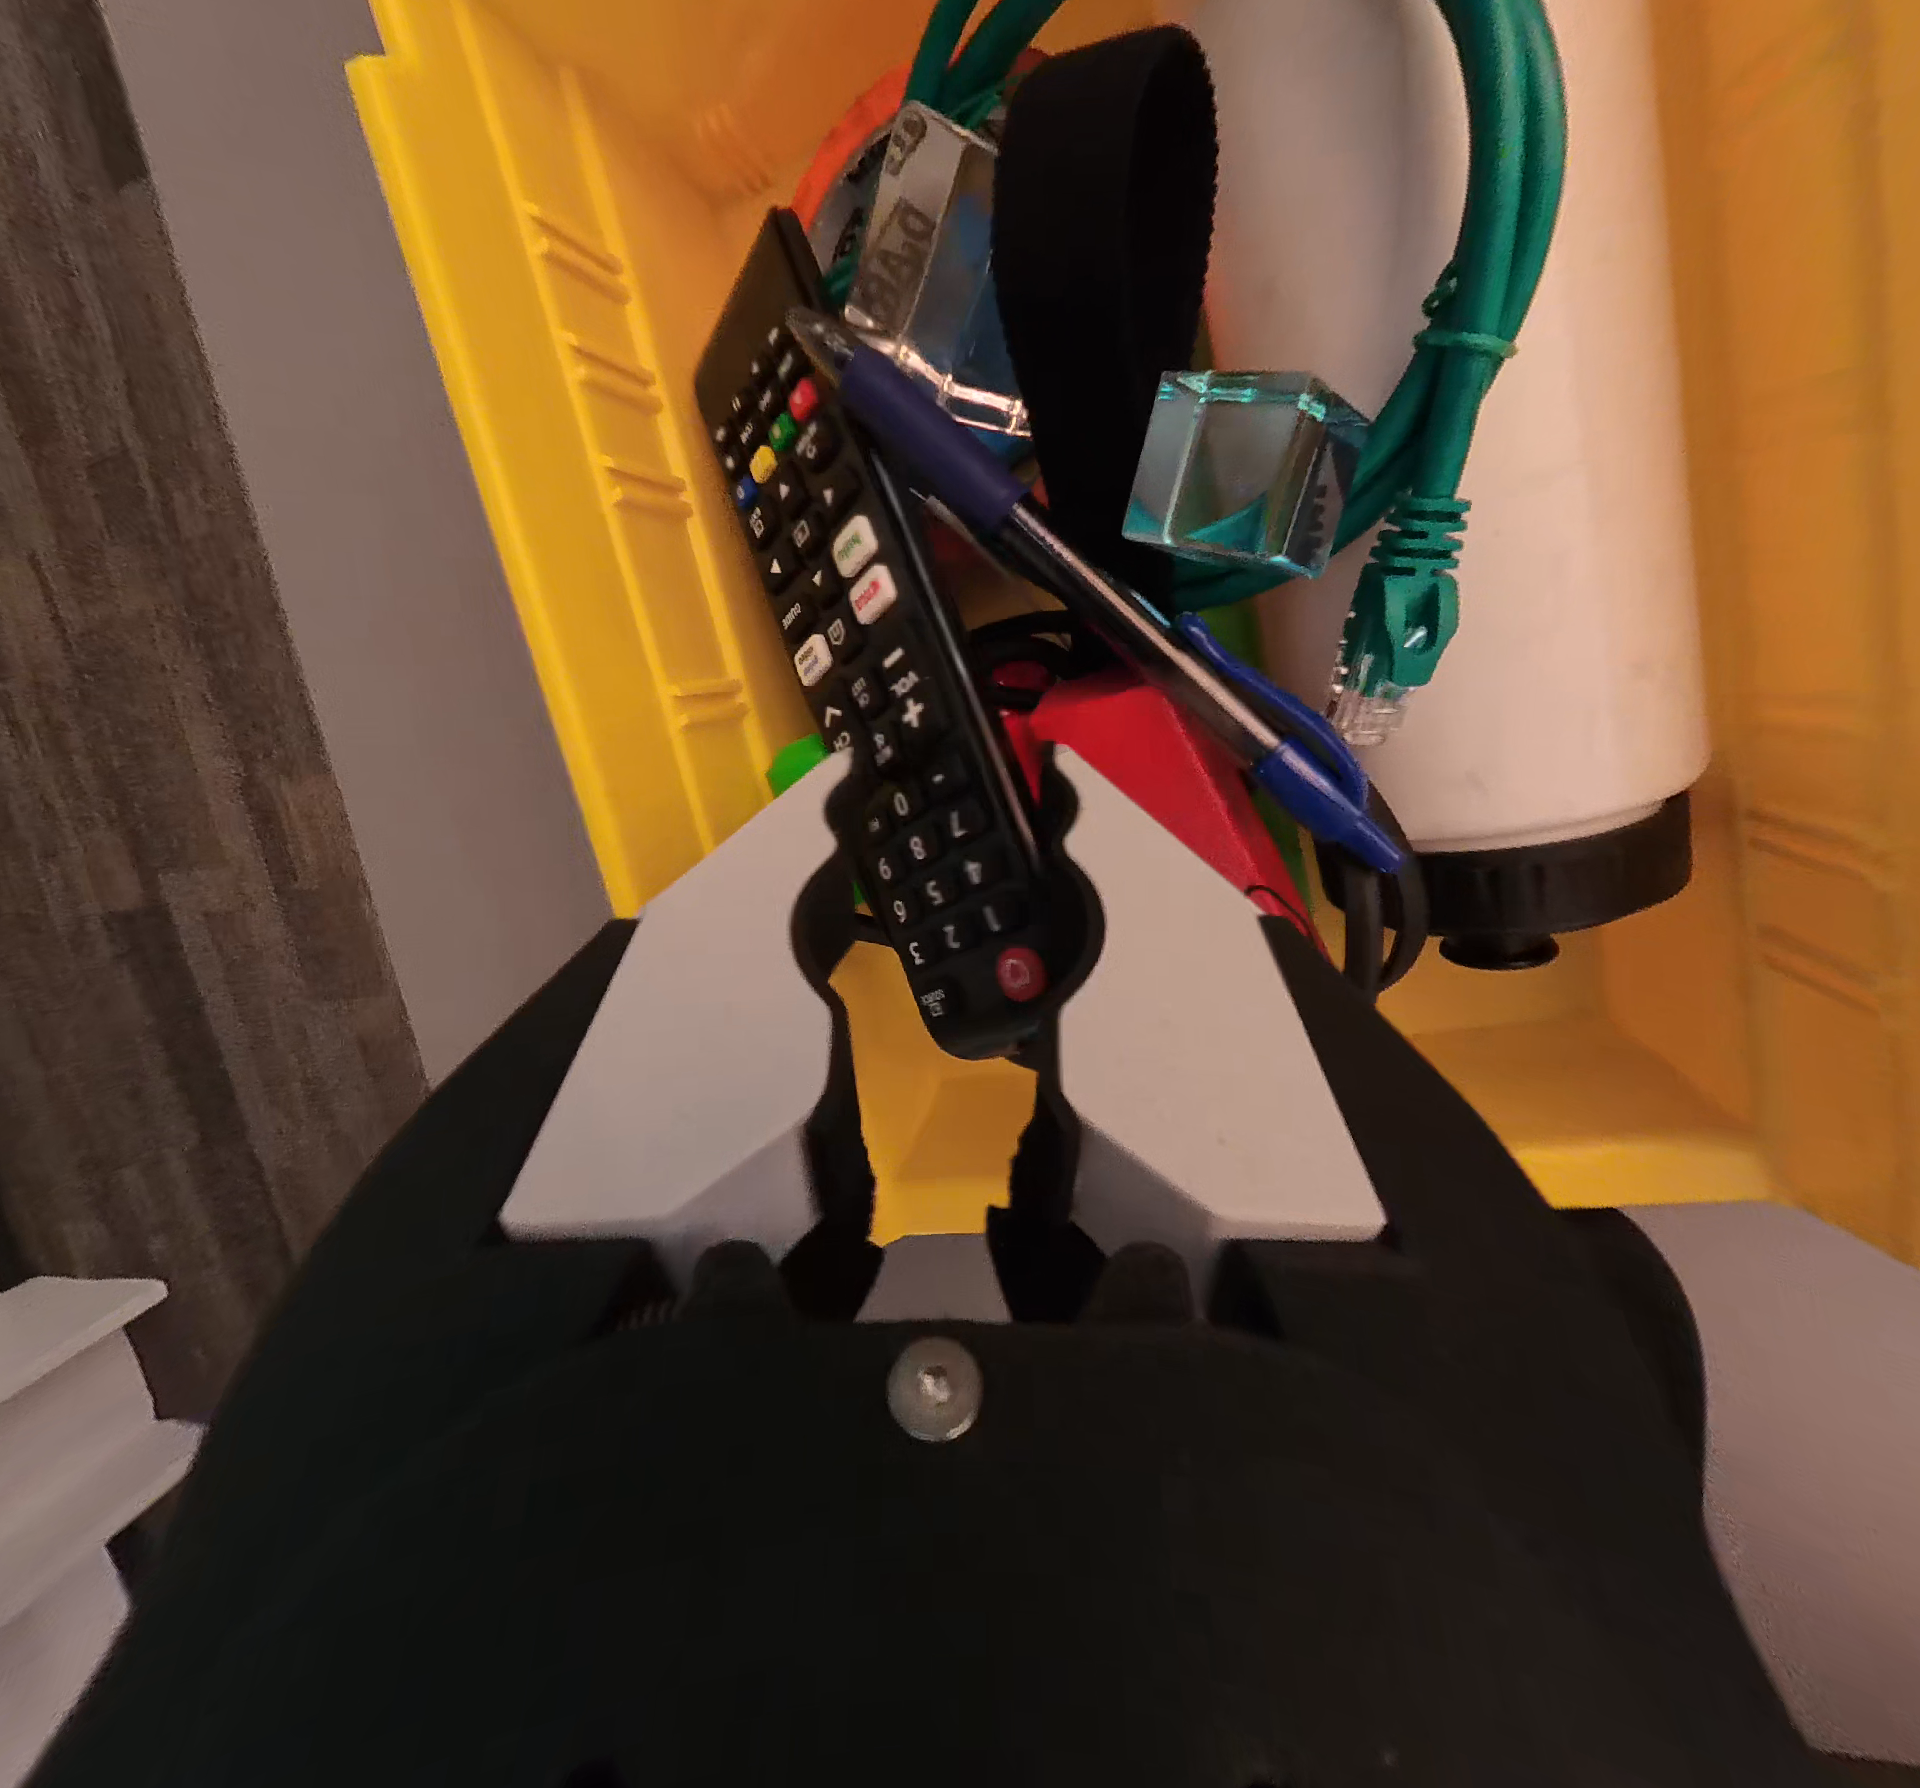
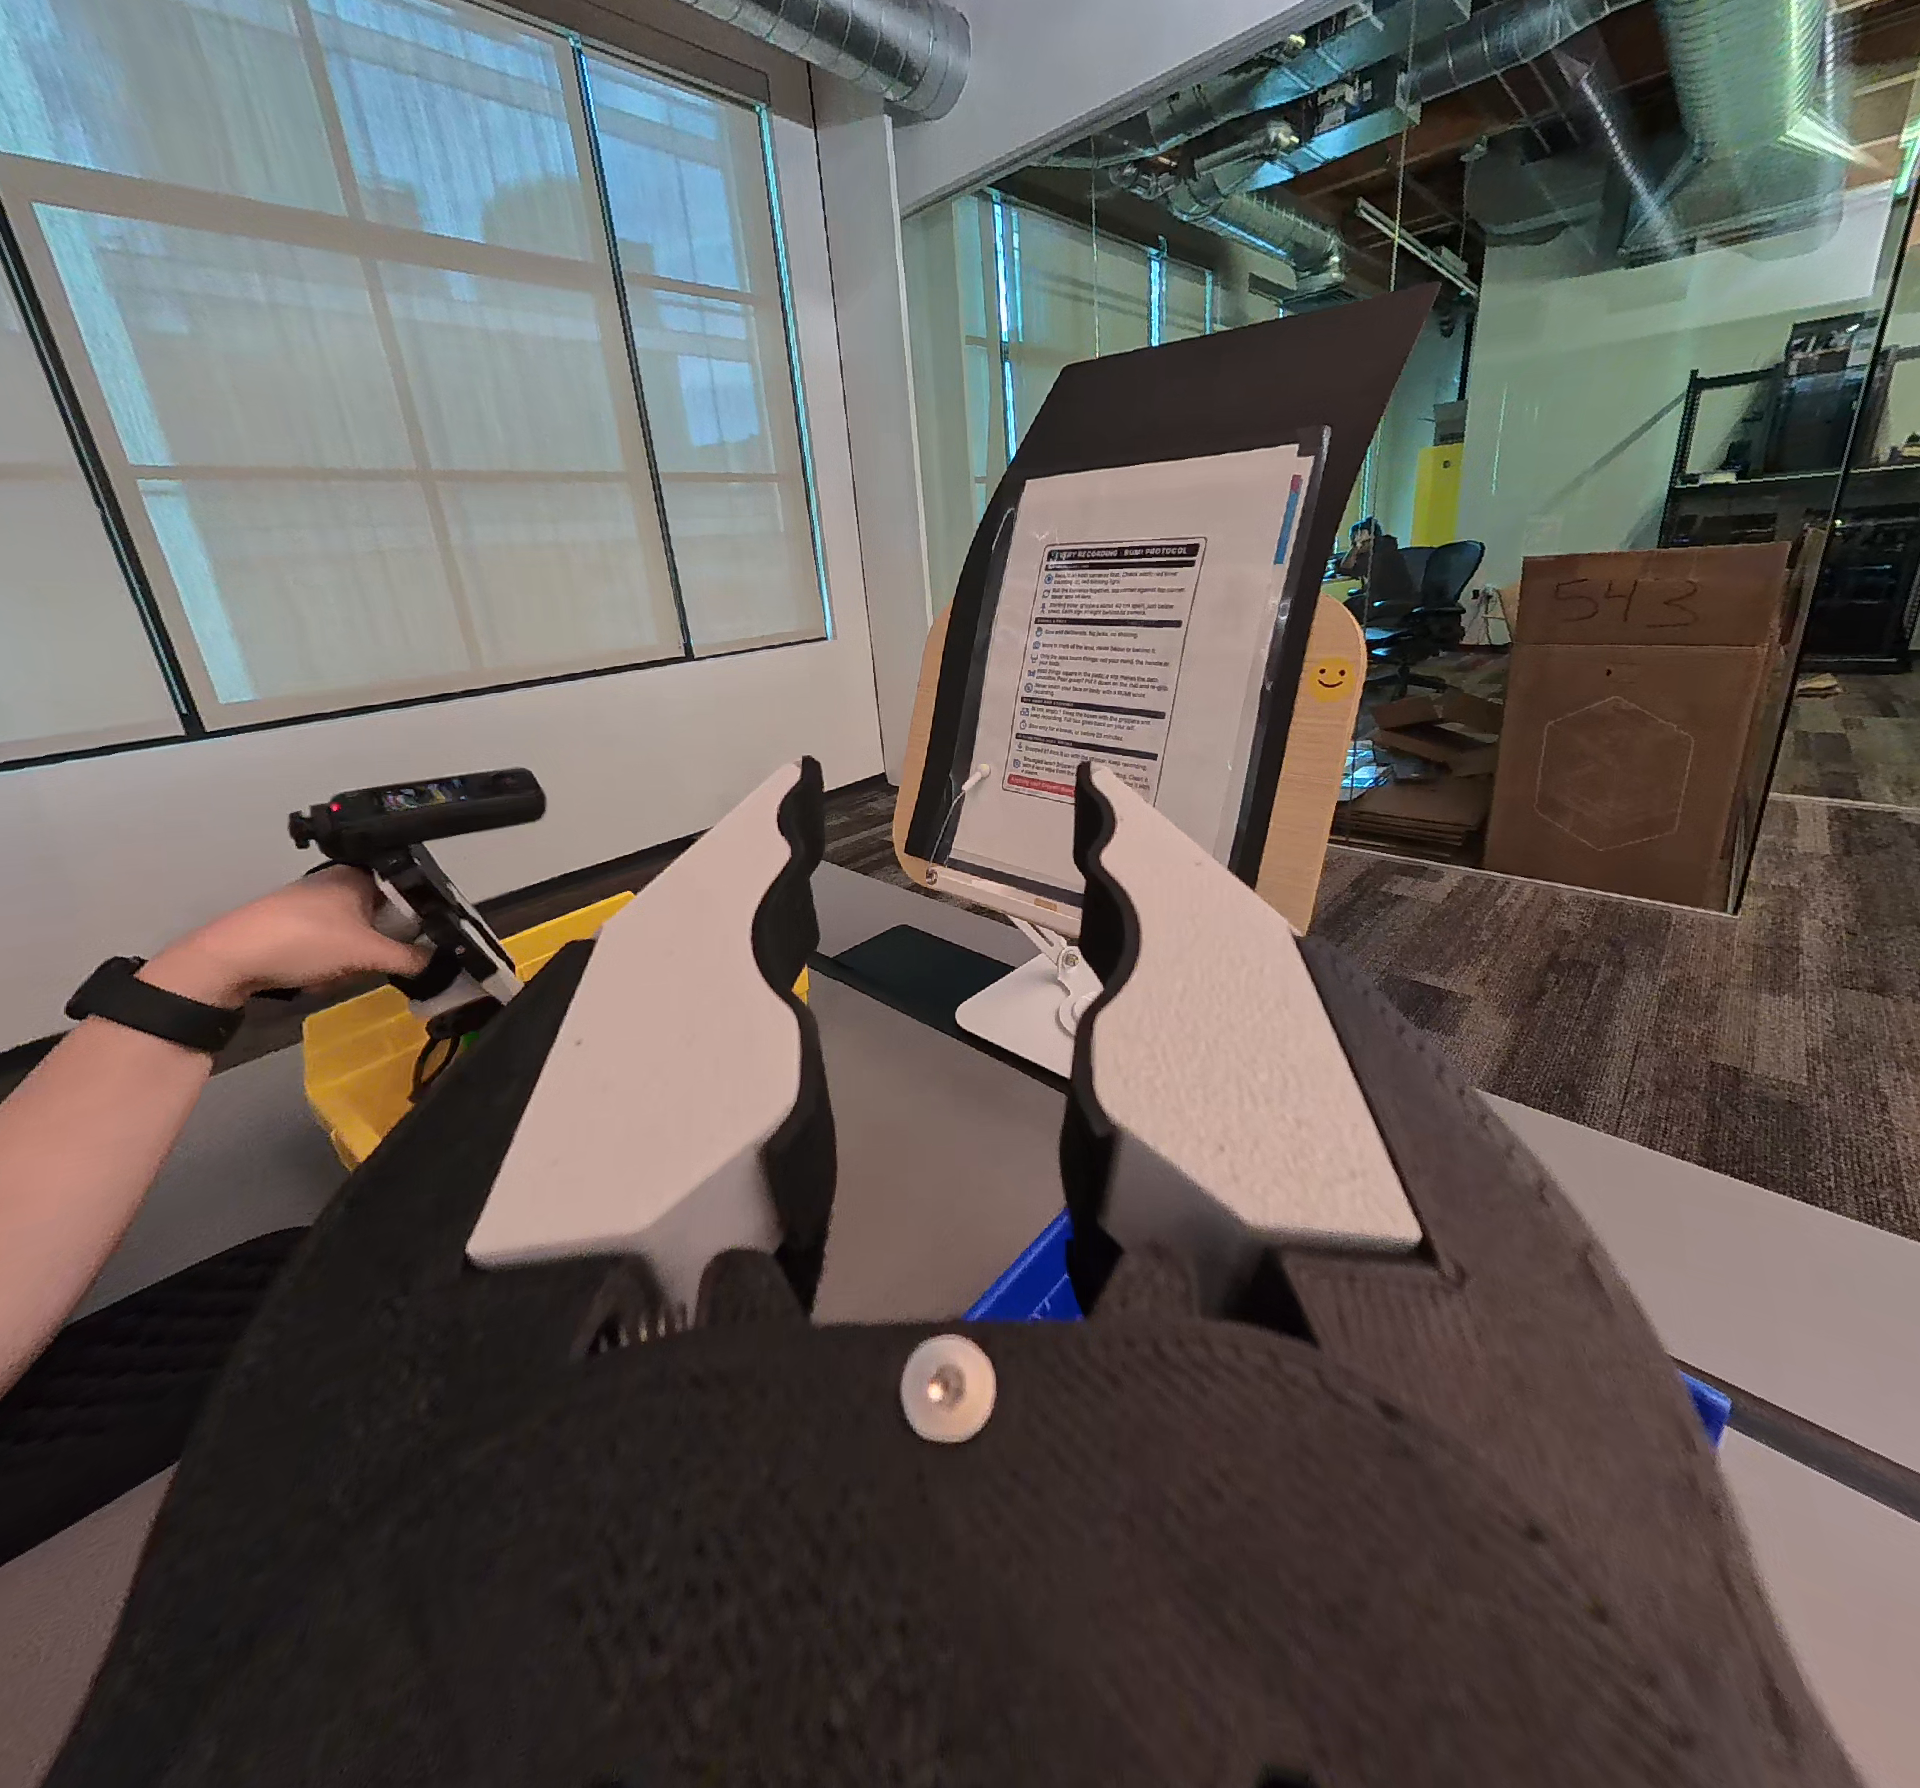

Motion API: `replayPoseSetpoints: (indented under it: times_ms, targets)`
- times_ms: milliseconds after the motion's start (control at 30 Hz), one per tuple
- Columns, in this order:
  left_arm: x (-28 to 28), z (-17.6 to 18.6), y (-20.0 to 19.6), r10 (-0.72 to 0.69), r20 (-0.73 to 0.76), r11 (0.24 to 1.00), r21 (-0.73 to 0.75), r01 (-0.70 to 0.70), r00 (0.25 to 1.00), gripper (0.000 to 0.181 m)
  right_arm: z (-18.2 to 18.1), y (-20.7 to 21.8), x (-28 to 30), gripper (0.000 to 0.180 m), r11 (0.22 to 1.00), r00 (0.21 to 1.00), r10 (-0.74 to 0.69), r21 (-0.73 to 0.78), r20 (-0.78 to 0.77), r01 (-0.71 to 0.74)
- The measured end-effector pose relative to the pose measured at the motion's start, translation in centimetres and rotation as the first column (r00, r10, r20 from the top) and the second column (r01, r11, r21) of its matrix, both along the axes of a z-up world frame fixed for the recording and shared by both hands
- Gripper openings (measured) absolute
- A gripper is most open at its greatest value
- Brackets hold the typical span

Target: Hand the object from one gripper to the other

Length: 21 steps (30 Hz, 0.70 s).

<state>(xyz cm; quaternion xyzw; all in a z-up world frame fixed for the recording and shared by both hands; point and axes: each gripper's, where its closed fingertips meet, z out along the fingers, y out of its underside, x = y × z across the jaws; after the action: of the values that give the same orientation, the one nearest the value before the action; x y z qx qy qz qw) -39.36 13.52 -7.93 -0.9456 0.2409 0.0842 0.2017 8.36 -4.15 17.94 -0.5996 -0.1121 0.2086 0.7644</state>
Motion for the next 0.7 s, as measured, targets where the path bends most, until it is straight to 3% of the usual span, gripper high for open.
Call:
replayPoseSetpoints:
  times_ms: [433,700]
  targets:
    - [-2.5,5.9,-2.4,0.018,0.295,0.994,0.102,-0.05,0.955,0.016,-0.2,0.4,-0.2,0.046,1.0,1.0,0.01,-0.009,-0.009,-0.01]
    - [0.1,11.4,-4.0,-0.129,0.313,0.952,0.303,0.029,0.941,0.013,-1.0,1.5,-1.9,0.046,0.998,0.999,0.03,-0.047,0.031,-0.028]
